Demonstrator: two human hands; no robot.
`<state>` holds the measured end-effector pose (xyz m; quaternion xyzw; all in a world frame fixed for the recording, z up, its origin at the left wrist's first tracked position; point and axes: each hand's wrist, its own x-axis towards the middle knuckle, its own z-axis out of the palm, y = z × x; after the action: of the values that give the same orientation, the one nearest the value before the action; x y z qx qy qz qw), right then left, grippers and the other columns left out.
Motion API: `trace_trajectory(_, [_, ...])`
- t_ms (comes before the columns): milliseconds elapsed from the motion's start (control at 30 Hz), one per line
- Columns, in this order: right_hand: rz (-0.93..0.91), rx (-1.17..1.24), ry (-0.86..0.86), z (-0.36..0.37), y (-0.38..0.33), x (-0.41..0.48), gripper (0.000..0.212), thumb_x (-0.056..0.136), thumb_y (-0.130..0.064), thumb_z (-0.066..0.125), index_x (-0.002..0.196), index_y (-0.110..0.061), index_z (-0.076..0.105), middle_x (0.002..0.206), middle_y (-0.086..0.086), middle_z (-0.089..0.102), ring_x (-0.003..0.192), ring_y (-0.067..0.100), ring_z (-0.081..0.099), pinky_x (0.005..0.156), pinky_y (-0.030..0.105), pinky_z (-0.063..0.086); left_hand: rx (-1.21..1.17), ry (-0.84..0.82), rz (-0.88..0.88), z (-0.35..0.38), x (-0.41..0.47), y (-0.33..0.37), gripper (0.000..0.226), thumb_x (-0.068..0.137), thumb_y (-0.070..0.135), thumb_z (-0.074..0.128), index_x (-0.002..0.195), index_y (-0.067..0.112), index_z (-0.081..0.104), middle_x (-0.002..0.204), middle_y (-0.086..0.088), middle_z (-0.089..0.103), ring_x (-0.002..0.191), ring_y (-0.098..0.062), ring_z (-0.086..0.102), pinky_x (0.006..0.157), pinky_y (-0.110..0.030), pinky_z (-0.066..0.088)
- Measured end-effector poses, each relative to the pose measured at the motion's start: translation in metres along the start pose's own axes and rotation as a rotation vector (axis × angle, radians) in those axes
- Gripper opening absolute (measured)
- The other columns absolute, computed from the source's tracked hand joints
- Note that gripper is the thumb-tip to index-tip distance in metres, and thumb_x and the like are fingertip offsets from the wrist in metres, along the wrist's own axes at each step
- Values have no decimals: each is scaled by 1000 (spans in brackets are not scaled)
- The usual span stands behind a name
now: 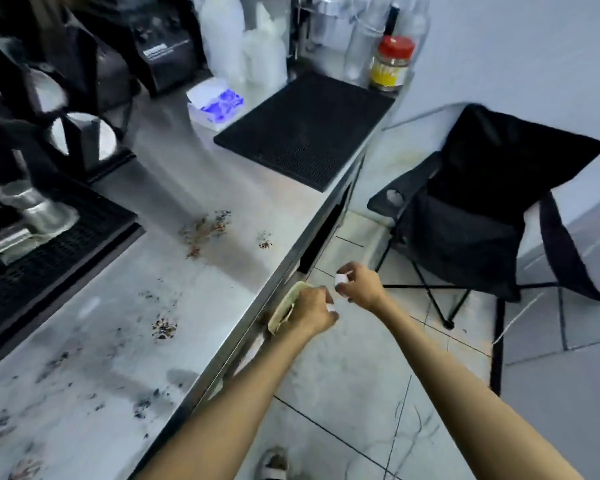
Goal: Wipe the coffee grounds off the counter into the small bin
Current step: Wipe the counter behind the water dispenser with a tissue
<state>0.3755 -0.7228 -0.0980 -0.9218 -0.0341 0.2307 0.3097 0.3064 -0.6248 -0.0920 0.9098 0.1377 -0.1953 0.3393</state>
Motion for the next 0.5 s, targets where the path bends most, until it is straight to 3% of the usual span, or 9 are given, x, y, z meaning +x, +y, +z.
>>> trace_trajectory(100, [62, 21, -7, 43, 33, 36, 35, 82, -8, 60, 117, -6, 58, 118, 19, 65, 106, 33, 60, 89, 36, 48, 8, 37, -67, 32, 46, -33, 28, 90, 14, 53, 116, 12, 64, 126, -13, 61, 117, -27, 56, 93, -27, 43])
trace_trajectory(267, [44, -19, 6, 110, 63, 109, 39, 83, -11, 58, 121, -5, 56, 121, 21, 62, 113, 34, 57, 90, 33, 47, -2, 112, -128, 73, 134, -91, 31, 85, 7, 59, 116, 7, 61, 125, -16, 60, 119, -28, 51, 96, -31, 43])
trace_trajectory(500, [120, 77, 4, 141, 90, 154, 45, 83, -22, 68, 123, -7, 55, 129, 20, 54, 119, 32, 53, 95, 33, 44, 82, 139, -67, 105, 184, -117, 42, 84, 16, 64, 124, 8, 51, 128, -13, 57, 119, -29, 51, 95, -32, 43])
